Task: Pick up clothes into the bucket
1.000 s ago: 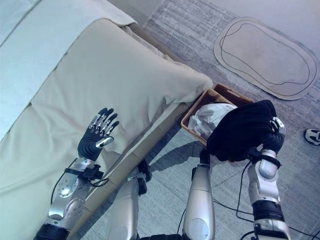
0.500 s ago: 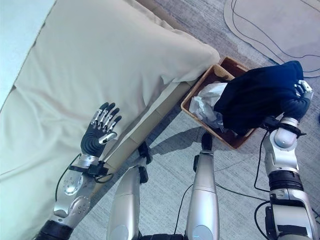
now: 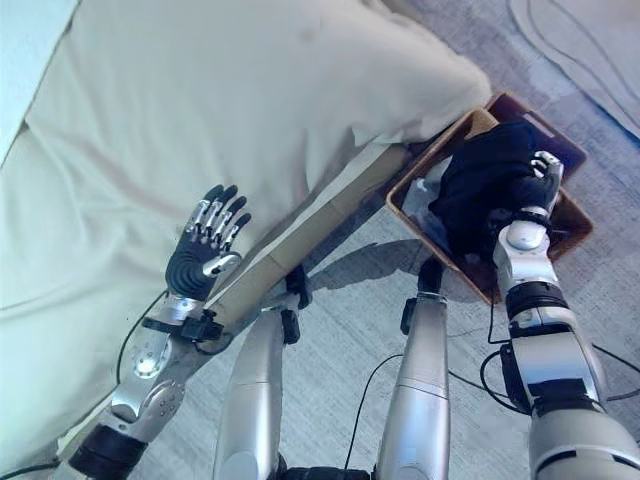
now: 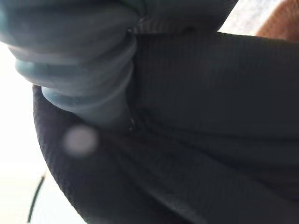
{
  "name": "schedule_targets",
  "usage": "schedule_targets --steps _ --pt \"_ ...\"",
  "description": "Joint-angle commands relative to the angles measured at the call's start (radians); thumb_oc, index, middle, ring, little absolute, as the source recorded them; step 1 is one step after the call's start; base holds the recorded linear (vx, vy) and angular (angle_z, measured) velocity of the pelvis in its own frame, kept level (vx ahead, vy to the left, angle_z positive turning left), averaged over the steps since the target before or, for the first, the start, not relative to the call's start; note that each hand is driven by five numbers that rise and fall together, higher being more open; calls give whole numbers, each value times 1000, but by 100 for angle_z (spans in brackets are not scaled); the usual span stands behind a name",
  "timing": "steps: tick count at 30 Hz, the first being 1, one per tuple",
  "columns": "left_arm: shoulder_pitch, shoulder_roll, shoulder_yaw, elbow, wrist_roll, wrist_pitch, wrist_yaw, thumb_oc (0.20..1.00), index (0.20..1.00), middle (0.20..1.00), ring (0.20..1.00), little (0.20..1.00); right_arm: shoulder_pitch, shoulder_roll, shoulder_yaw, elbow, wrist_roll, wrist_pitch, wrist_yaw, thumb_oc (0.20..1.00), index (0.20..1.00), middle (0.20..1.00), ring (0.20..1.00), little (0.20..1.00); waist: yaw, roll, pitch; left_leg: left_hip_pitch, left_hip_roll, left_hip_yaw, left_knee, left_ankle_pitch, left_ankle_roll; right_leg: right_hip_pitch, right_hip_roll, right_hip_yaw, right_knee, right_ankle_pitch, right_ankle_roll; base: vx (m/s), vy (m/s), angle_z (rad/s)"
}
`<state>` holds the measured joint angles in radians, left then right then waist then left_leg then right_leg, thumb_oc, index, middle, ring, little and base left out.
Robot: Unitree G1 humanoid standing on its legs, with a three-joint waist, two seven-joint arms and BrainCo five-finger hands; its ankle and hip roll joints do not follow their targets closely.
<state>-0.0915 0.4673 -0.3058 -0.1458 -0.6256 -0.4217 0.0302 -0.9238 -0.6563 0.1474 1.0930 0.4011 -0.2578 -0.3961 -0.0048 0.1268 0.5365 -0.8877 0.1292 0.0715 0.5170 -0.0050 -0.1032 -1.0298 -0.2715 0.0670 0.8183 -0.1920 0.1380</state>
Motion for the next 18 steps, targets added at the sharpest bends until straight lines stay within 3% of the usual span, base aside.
schedule_targets --steps 1,7,8,9,18 --pt "13 -1 -10 -79 -15 -53 6 1000 1000 1000 1000 1000 -40 -90 45 28 -48 -5 -16 200 200 200 200 200 -21 11 -46 -63 -32 21 144 -126 37 -16 30 -51 -118 133 -10 17 -12 5" --pt "11 0 -18 -50 -1 -38 33 1000 1000 1000 1000 1000 -98 -98 96 139 -100 45 -22 200 200 200 200 200 -20 -2 -50 -102 -33 16 261 -177 46 -55 40 -39 -21 94 -28 13 -13 4" --pt "10 -1 -17 -53 5 -37 38 1000 1000 1000 1000 1000 -96 -96 97 139 -101 48 -18 492 492 492 492 492 -22 -4 -50 -104 -32 15 269 -183 48 -54 40 -39 -15 89 -30 0 0 0" --pt "10 2 -11 -54 30 -38 50 1000 1000 1000 1000 1000 -97 -92 99 128 -107 48 -20 1000 1000 1000 1000 1000 -25 -8 -48 -105 -30 14 281 -188 48 -53 40 -39 -8 86 -31 0 0 0" --pt "0 -12 15 -11 16 -44 63 1000 1000 1000 1000 1000 -101 -60 108 150 -136 62 -30 1000 1000 1000 1000 1000 -30 -29 -56 -48 -27 29 229 -178 51 -4 42 -48 -63 102 -27 -2 8 -3"
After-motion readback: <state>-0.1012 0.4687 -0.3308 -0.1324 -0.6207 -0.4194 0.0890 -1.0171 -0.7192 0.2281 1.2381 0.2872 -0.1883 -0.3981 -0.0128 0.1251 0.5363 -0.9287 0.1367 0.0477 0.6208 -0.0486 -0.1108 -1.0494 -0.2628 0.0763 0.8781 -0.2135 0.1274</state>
